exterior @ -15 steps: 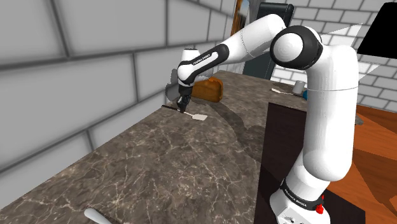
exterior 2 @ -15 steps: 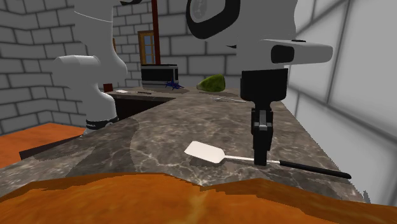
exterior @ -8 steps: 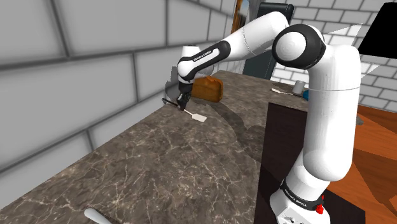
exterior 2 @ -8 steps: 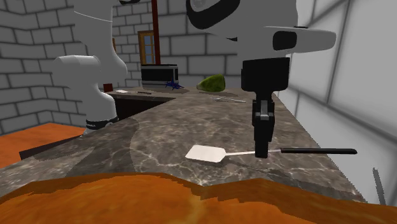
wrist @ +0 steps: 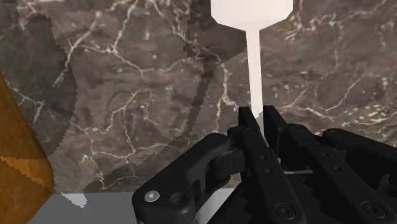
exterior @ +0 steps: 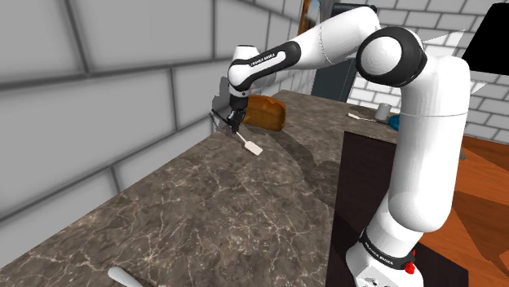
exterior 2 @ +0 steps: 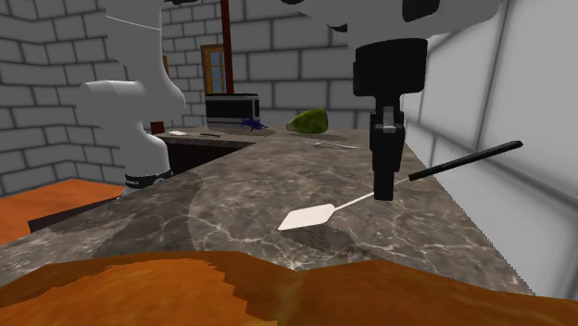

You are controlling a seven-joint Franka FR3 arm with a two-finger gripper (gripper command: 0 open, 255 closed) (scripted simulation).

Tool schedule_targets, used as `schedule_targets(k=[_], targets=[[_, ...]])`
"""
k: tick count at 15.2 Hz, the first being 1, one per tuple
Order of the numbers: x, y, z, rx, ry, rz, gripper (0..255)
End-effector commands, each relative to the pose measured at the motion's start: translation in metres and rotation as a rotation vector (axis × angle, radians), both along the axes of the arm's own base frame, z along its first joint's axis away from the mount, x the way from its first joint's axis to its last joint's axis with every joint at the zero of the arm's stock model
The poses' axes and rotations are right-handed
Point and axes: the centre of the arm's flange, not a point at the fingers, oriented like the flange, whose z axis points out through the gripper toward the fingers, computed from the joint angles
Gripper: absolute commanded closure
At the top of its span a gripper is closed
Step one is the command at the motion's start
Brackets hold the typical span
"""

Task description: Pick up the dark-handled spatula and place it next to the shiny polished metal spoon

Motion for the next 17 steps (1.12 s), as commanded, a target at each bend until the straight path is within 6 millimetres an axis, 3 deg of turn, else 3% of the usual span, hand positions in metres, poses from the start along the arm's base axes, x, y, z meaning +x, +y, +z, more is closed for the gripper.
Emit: schedule_targets(k=[1,5,17], targets=[[0.000,0.000,0.011,0.000,0.000,0.000,255],[0.000,0.000,0.028,0.000,0.000,0.000,255],[-0.103,0.120,0.028,0.000,0.000,0.000,255]])
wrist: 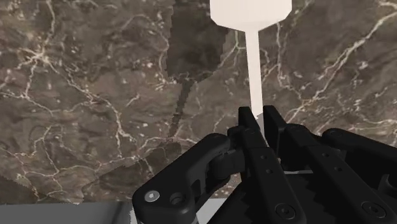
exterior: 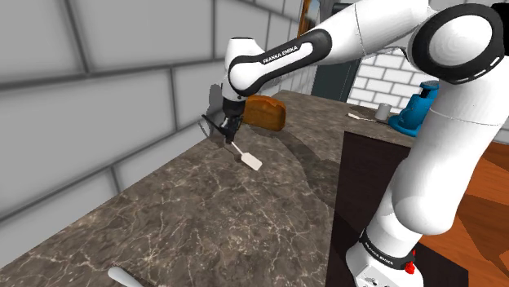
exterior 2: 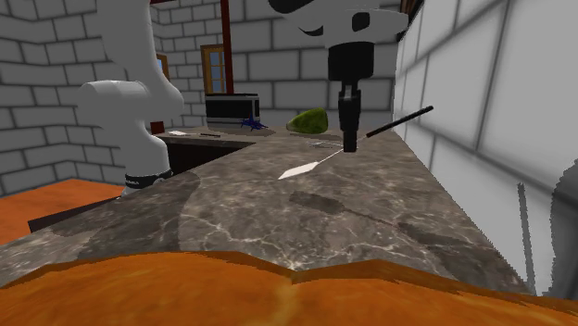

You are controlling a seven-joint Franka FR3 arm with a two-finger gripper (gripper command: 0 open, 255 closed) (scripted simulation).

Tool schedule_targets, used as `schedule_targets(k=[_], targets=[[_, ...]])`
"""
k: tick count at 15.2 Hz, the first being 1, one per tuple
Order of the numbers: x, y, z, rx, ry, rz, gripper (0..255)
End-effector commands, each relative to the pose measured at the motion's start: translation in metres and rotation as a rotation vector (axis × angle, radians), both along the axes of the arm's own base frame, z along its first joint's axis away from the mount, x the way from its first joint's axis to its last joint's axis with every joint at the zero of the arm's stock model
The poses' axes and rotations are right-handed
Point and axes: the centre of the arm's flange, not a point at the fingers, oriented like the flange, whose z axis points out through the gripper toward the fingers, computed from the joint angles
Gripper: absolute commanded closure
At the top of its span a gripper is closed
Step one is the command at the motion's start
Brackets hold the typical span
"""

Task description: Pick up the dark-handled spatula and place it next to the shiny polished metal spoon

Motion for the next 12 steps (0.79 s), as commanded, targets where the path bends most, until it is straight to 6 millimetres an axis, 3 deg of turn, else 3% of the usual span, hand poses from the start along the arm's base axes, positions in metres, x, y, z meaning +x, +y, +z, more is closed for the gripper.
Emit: schedule_targets(k=[1,12], targets=[[-0.017,0.019,0.000,0.000,0.000,-0.001,255],[-0.112,0.129,0.000,0.000,0.000,-0.001,255]])
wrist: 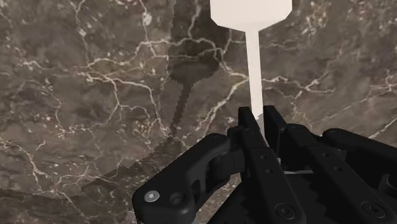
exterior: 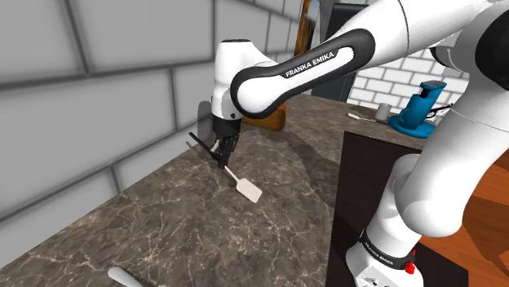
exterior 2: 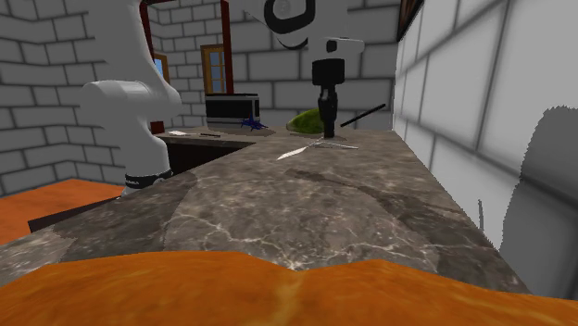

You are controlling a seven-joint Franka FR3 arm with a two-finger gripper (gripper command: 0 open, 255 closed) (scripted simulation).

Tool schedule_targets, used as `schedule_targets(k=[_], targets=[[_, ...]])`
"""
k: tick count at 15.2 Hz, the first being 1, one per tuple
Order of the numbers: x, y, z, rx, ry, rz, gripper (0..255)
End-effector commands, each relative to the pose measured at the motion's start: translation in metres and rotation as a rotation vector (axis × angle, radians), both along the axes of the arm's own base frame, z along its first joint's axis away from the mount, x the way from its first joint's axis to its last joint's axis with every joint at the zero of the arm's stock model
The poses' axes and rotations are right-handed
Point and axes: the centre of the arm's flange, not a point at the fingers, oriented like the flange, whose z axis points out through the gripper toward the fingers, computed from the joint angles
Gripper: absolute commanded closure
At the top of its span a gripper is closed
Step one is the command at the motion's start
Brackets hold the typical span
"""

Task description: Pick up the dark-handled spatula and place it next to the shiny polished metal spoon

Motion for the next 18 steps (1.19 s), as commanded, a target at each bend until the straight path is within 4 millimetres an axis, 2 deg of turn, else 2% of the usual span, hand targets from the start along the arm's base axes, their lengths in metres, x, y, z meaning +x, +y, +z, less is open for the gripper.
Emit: schedule_targets(k=[1,18], targets=[[-0.016,0.023,0.000,0.000,0.000,-0.001,255],[-0.162,0.194,0.001,0.000,0.000,-0.001,255]])
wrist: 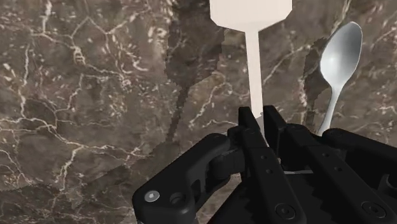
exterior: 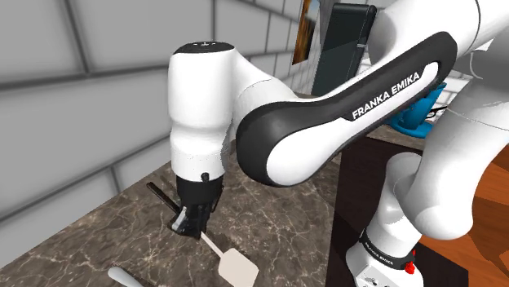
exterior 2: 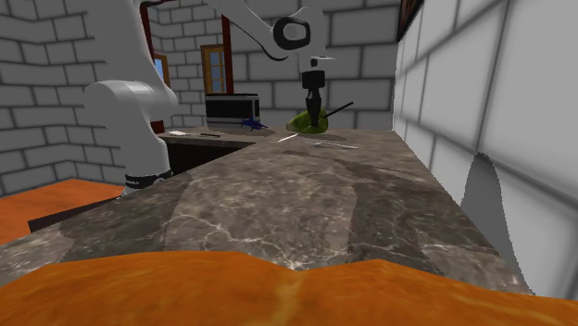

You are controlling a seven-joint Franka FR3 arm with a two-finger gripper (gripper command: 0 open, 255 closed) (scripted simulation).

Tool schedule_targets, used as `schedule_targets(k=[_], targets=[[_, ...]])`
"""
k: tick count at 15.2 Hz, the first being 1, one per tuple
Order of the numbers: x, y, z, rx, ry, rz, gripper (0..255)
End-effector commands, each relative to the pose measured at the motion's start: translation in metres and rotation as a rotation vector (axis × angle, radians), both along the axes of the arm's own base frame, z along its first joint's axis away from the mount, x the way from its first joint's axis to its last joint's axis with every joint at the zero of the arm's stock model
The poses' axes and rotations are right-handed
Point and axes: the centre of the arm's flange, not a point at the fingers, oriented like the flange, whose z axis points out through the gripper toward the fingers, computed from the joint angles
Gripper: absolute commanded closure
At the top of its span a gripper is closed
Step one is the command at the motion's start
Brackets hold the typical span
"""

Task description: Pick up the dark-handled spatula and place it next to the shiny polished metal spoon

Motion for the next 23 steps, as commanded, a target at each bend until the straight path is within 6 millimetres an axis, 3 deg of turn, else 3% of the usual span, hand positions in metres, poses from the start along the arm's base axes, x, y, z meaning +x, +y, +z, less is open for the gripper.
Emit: schedule_targets(k=[1,19,20,23], targets=[[-0.016,0.018,-0.001,0.000,0.000,-0.002,255],[-0.170,0.199,-0.001,0.000,0.000,-0.002,255],[-0.177,0.207,-0.001,0.000,0.000,-0.002,255],[-0.177,0.207,-0.017,0.000,0.000,-0.002,255]])
